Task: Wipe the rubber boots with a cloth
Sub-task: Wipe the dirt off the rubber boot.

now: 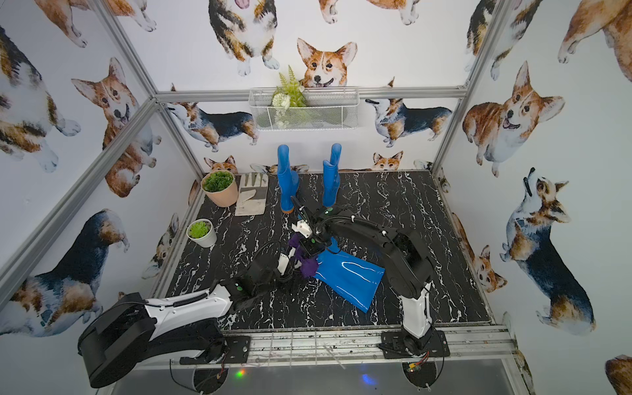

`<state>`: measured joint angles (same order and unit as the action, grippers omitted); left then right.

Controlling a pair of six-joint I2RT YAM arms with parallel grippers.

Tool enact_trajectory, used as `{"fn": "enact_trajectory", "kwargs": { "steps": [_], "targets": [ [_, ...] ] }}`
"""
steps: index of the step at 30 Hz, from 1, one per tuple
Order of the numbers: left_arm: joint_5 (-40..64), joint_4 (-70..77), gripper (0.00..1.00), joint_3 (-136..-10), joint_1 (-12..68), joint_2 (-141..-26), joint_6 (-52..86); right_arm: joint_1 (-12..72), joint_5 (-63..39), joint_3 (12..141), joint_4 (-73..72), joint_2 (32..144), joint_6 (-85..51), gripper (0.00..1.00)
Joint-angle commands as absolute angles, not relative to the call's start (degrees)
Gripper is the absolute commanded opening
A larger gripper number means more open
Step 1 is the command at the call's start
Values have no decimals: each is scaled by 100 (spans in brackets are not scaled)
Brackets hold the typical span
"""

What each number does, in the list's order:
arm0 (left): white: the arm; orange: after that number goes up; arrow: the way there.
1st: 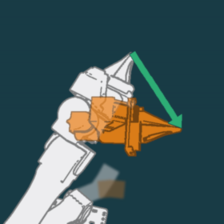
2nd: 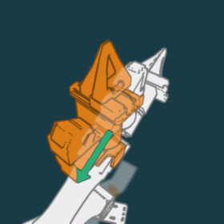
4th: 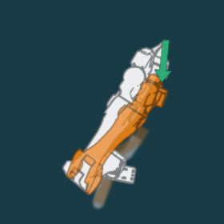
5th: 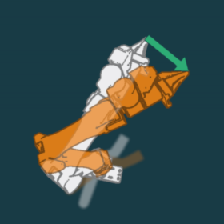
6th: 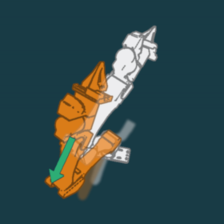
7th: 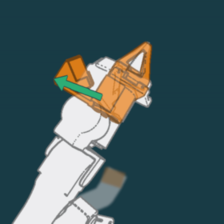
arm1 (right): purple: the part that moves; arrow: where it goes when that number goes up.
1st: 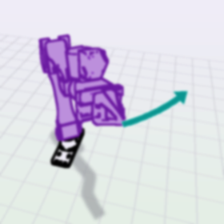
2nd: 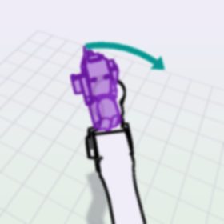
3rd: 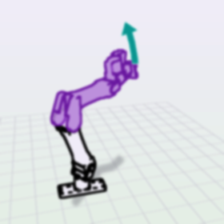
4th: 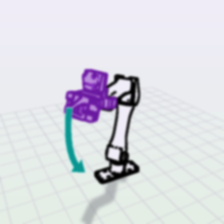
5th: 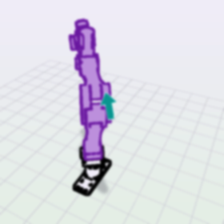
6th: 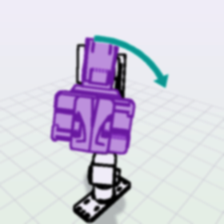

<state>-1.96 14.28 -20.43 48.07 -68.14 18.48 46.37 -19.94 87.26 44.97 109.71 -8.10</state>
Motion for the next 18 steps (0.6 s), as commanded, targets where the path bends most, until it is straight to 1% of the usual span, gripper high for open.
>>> {"fn": "enact_trajectory", "kwargs": {
  "steps": [1,4,7,10,12,16,18],
  "targets": [
    [-254,1512,69,-2038,4714,-6722,1826,4297,-1456,8995,4731,11013,-667,0],
    [-124,1425,69,-2084,4603,-6715,1749,3810,-1409,9044,4682,10952,-789,0],
    [-23,1423,69,-2103,4524,-6728,1766,3334,-1429,9091,4593,11128,-928,0],
    [15,1413,69,-2129,4495,-6749,1767,3125,-1427,9368,4846,11320,-1020,0],
    [35,1389,69,-2149,4492,-6767,1766,3298,-1392,9368,4850,11144,-964,0],
    [137,1658,70,-2125,4492,-6956,1858,4089,-1134,9128,4698,10674,-659,0],
    [240,1752,70,-2228,4492,-7190,1897,4398,-1353,8928,4538,10599,-672,0]
  ]
}}
